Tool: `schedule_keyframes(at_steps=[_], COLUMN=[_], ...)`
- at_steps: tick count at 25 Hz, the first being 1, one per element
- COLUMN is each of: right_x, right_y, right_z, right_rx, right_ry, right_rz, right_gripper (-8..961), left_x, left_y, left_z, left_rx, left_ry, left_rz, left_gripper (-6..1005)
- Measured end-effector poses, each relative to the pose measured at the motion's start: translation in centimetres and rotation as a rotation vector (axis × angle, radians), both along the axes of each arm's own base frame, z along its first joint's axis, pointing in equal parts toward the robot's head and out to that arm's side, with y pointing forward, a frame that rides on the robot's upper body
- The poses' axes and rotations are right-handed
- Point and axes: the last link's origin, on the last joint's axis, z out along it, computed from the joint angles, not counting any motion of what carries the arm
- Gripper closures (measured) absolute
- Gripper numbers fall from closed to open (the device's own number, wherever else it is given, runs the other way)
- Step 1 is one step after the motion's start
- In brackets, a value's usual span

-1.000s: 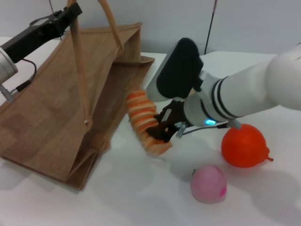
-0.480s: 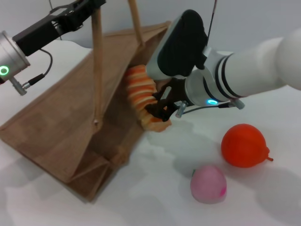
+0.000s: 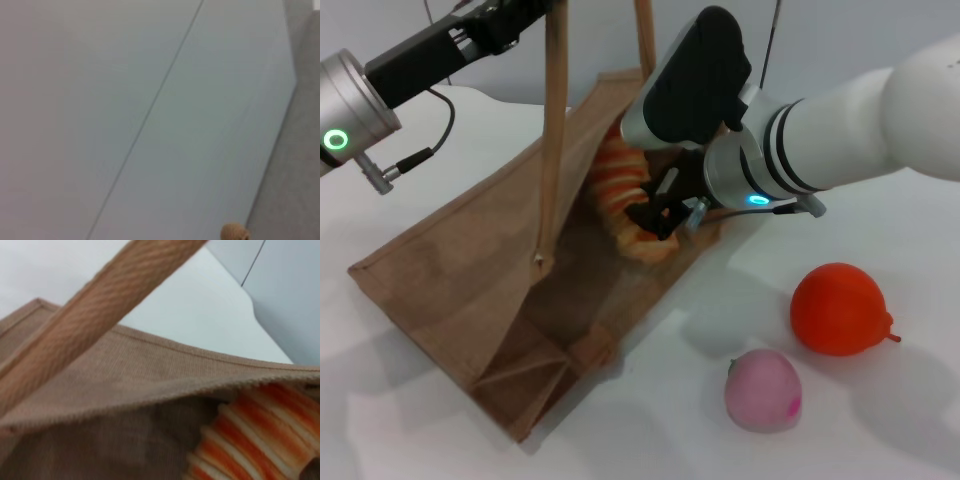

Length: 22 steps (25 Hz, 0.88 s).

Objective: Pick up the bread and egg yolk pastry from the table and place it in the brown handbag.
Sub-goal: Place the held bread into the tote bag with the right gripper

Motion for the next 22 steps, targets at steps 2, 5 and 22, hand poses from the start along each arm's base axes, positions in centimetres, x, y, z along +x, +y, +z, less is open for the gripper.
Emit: schedule_keyframes(at_steps=[2,5,22], right_x=[-0.2,-0.3,0.1], right_y=[0.1,0.2,-2.5], right_z=[-0.2,-0.7,-4.3], right_rx=[0.005,0.005,-0.028], right_ry=[0.013,0.022,-0.019], right_rz=[0.003,0.010,0.261], right_gripper=[685,692,629], left_x=[0.2,0.5,-2.3], left_y=[-0.2,-0.5,-2.7], left_z=[0.1,0.3,3.1], left_rx=[-0.004,-0.006,0.132], left_ry=[-0.014,-0.035,-0.196], left_rz=[-0.020,-0.040,0.010], left_gripper=[875,875,874])
